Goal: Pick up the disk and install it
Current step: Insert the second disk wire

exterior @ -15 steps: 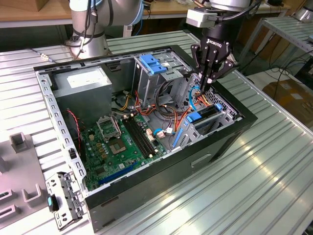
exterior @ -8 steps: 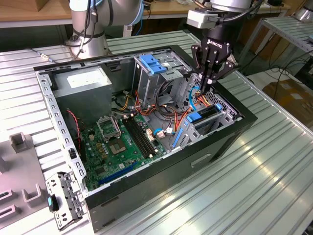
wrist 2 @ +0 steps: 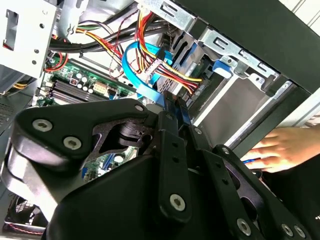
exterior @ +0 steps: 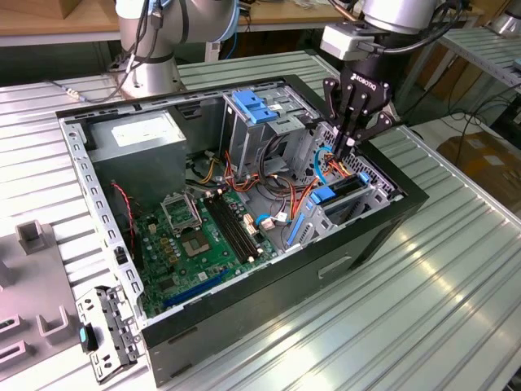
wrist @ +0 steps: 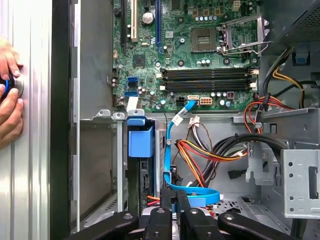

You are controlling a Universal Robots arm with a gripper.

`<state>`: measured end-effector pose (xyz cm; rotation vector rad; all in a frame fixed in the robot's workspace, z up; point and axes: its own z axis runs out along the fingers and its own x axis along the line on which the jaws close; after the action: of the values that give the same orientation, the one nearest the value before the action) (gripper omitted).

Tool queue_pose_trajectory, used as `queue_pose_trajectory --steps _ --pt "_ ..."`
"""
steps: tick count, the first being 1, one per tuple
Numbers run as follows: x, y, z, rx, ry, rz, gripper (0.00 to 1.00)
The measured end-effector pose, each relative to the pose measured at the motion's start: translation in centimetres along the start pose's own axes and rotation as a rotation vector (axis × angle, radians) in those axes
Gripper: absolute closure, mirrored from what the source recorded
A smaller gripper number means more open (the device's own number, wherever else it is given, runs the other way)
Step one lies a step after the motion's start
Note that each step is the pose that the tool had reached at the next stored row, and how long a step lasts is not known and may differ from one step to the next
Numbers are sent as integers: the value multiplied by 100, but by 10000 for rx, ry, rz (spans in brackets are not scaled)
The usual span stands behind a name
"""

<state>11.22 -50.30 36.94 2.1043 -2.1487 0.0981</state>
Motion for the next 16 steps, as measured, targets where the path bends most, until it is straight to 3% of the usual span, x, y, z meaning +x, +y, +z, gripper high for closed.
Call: queue_pose_trajectory --steps 8,9,11,14,16 --pt "5 0 1 0 -6 -1 84" --pt "11 0 3 0 -45 -2 84" --pt "38 0 8 -2 -178 -8 84" --pt "139 12 30 8 -462 -21 84" --pt "150 51 39 160 -492 -20 84"
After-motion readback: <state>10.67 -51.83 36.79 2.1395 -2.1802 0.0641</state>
